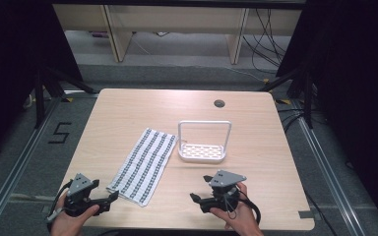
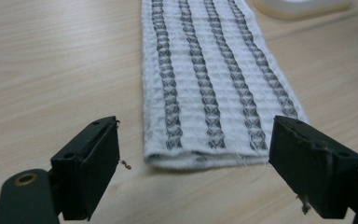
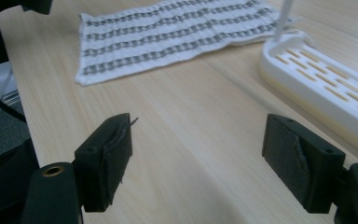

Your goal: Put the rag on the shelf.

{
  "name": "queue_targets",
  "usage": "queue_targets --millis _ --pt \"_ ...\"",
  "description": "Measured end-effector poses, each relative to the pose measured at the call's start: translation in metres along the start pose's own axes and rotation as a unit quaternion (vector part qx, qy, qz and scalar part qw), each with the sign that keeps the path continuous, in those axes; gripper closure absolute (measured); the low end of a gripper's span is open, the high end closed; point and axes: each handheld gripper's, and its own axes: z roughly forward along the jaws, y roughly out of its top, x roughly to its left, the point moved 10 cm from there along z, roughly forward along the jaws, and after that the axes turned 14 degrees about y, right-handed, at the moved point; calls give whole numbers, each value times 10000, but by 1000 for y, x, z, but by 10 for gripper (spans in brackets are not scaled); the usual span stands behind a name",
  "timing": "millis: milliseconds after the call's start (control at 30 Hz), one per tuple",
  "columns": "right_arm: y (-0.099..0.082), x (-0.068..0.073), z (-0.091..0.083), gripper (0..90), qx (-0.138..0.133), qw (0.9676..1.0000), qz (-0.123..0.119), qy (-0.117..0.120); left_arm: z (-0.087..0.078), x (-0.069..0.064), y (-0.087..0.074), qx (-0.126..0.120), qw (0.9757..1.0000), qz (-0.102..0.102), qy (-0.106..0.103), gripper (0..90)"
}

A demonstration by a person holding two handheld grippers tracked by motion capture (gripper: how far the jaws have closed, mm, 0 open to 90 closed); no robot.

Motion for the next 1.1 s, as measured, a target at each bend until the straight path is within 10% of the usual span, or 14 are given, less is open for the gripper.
queue_targets --millis 733,967,1100 --pt "39 48 82 355 274 9935 -555 950 27 11 12 266 9991 -88 -317 270" --pt "45 60 110 398 385 9907 -587 1169 27 11 1 561 9970 383 -361 332" --pt "45 64 121 419 461 9896 -645 1200 25 13 0 542 9974 300 -379 352"
